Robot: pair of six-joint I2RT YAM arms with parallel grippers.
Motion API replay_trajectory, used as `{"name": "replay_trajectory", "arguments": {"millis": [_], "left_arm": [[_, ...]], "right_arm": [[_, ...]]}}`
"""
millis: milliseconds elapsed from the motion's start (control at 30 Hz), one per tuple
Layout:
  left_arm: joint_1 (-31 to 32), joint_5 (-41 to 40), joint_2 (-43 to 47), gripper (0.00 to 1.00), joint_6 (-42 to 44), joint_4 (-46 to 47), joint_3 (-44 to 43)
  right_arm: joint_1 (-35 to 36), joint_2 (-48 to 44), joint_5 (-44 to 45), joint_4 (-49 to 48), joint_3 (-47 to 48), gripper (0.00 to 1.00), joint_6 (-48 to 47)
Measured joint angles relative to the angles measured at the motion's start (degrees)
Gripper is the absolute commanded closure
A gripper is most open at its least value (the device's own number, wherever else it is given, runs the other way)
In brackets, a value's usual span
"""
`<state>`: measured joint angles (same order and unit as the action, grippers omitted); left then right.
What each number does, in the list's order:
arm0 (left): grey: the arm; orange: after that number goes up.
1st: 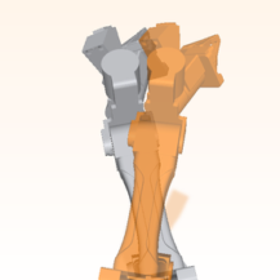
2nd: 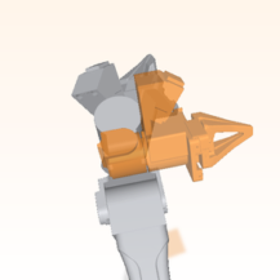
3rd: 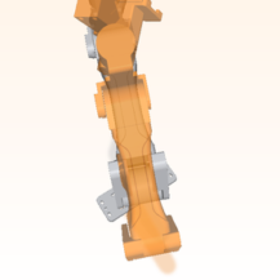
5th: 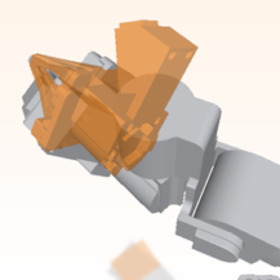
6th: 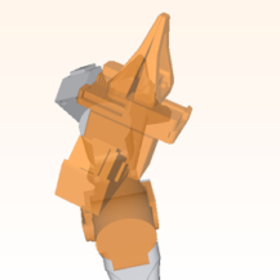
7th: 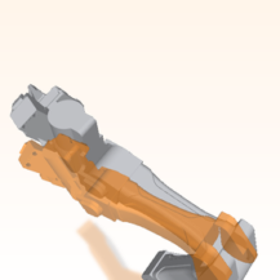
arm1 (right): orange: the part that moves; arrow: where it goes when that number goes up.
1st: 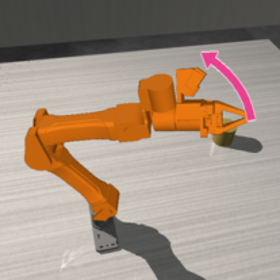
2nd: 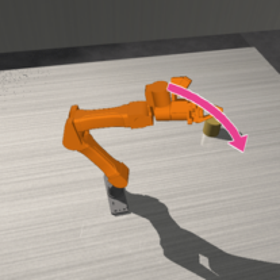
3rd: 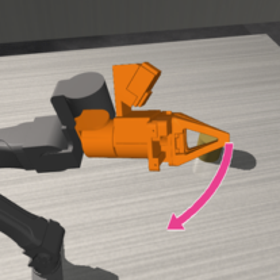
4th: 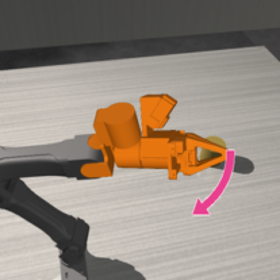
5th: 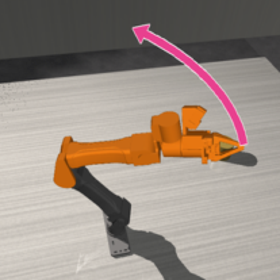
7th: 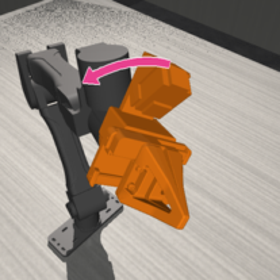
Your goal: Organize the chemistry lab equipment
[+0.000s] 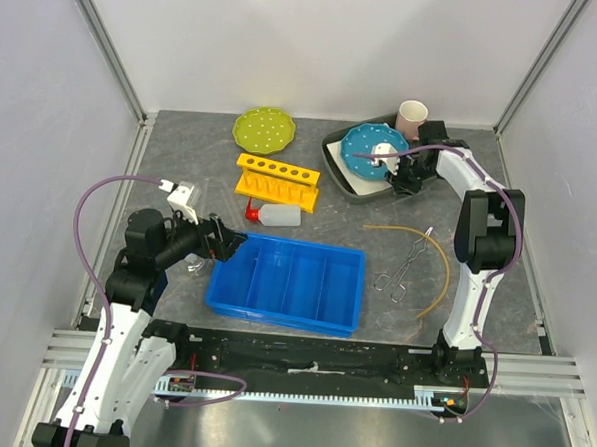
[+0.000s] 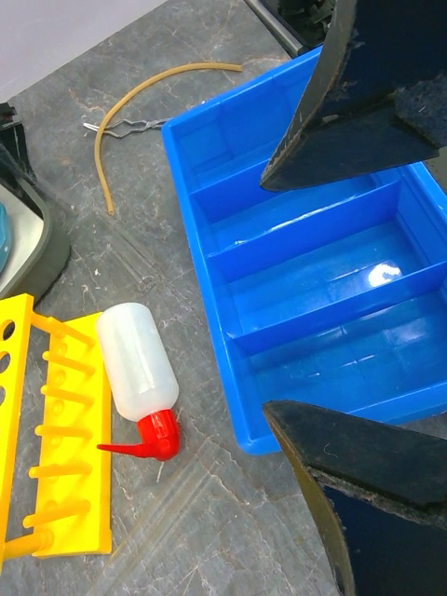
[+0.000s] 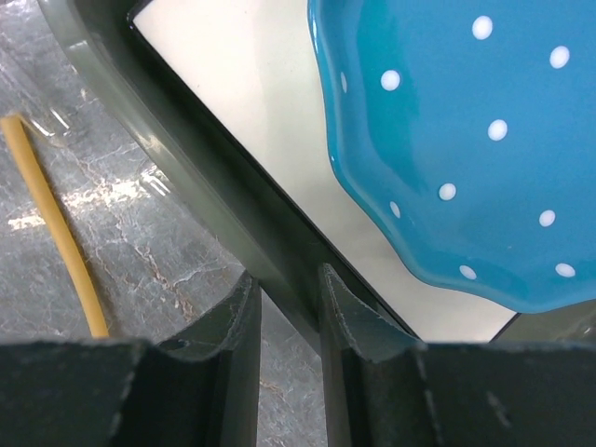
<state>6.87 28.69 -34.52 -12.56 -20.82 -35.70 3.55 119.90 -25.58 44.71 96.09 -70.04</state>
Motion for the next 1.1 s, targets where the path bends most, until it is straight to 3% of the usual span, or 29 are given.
{"name": "replay_trajectory", "arguments": {"millis": [600, 933, 1100], "left_arm": [[0.39, -0.02, 0.57, 0.0, 0.0, 0.02, 0.0], [0.57, -0.02, 1.18, 0.0, 0.0, 0.02, 0.0], [0.76, -0.02, 1.46, 0.0, 0.0, 0.02, 0.0]], "right_arm": [[0.11, -0.55, 4.22, -8.7, -1.53, 0.73, 10.97], [-0.96, -2.6, 6.56, -13.6, -4.52, 0.38, 19.02], [-2.97, -8.74, 6.82, -16.48, -7.08, 0.34, 24.2]]}}
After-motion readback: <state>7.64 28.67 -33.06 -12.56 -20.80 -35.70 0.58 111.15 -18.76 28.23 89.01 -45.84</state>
